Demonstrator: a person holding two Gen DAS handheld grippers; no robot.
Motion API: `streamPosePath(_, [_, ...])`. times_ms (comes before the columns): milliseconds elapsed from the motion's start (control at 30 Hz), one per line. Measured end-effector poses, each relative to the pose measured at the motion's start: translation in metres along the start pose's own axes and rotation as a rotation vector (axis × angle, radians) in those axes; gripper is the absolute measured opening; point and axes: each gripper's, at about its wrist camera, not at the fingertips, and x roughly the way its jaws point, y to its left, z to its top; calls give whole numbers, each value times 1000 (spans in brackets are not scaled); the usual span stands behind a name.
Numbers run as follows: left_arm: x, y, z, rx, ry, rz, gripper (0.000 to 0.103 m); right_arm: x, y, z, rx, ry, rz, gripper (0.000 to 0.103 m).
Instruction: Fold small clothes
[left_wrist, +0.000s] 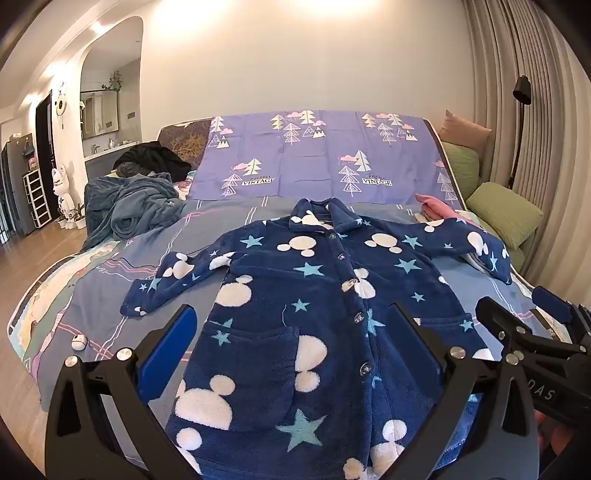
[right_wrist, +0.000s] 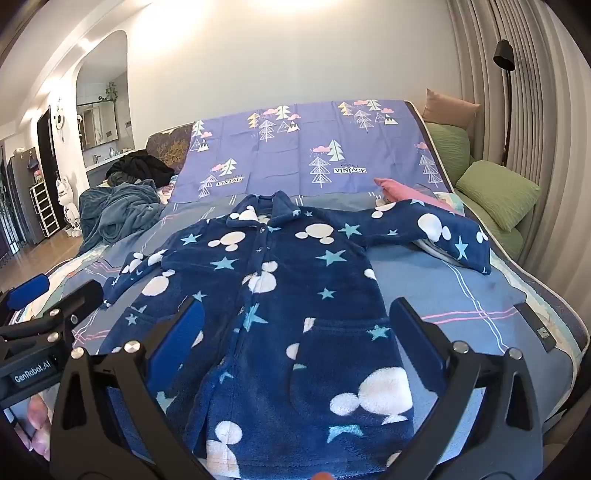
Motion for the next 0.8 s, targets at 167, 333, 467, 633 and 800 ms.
streamPosePath(167, [0, 0, 0, 1, 5, 1, 102, -1, 0, 0, -1, -2, 1, 101])
streamPosePath(333, [-3, 0, 0, 4, 5, 0, 102, -3, -1, 1, 3, -6, 2, 101])
streamPosePath(467, [-1, 0, 0, 2, 6, 1, 102, -2, 0, 0, 4, -6, 3, 101])
streamPosePath(633, [0, 0, 0, 3, 6, 1, 102, -1, 1, 0, 3, -7, 4, 101])
streamPosePath(800, [1, -5, -1, -2, 2, 0, 102, -1, 2, 1, 3, -7, 4, 101])
